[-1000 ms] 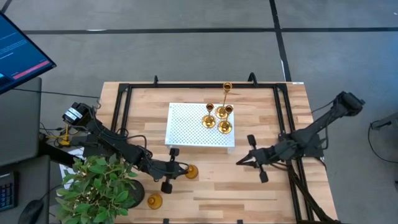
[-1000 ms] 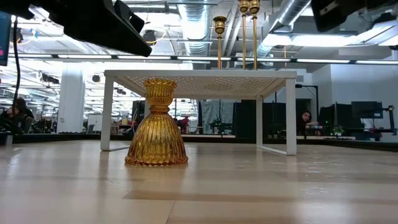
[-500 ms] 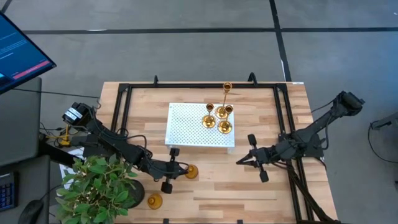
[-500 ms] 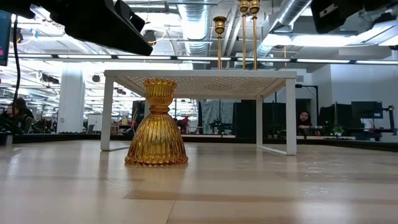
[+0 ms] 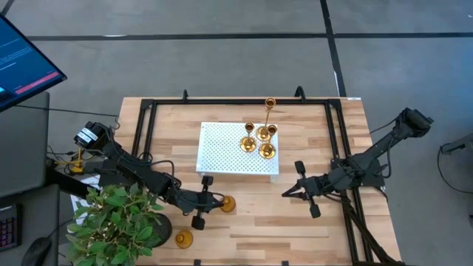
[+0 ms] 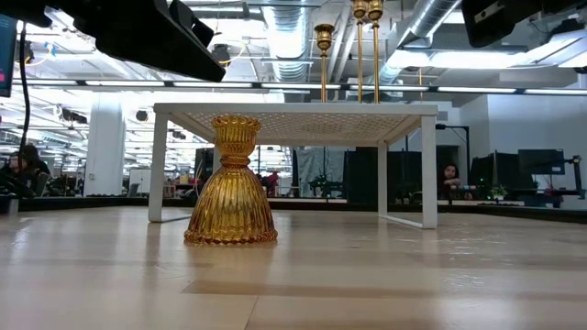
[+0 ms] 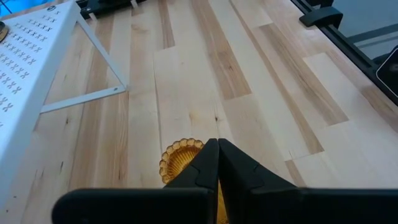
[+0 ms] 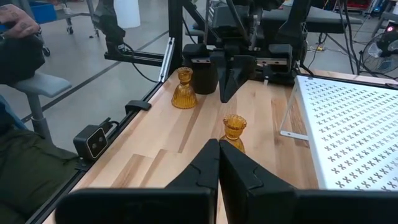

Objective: Pick & Place candle stick holders
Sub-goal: Put the top brown vase candle holder on the shelf

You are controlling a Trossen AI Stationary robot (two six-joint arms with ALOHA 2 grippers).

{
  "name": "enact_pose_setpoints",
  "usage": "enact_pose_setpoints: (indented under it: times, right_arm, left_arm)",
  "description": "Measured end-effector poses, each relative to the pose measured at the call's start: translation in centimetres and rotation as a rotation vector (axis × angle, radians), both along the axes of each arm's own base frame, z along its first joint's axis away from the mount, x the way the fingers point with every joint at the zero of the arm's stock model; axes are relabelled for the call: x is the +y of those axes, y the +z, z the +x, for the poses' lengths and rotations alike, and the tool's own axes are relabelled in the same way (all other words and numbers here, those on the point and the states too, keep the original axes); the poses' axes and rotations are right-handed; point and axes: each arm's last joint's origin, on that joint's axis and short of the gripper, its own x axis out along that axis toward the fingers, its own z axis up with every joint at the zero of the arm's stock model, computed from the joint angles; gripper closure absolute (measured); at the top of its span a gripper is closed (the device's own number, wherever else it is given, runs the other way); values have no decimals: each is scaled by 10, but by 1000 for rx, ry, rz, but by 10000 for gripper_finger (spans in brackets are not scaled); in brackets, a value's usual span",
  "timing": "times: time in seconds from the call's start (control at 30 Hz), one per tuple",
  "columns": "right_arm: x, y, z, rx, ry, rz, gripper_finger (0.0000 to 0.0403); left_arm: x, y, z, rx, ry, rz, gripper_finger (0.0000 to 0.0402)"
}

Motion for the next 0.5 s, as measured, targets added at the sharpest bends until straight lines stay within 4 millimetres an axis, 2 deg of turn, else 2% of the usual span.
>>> enact_pose_setpoints:
  times: [0.5]
  right_arm:
    - [0,0,0,4,-4,16,403]
  left_arm:
    - [0,0,0,0,0,0,394]
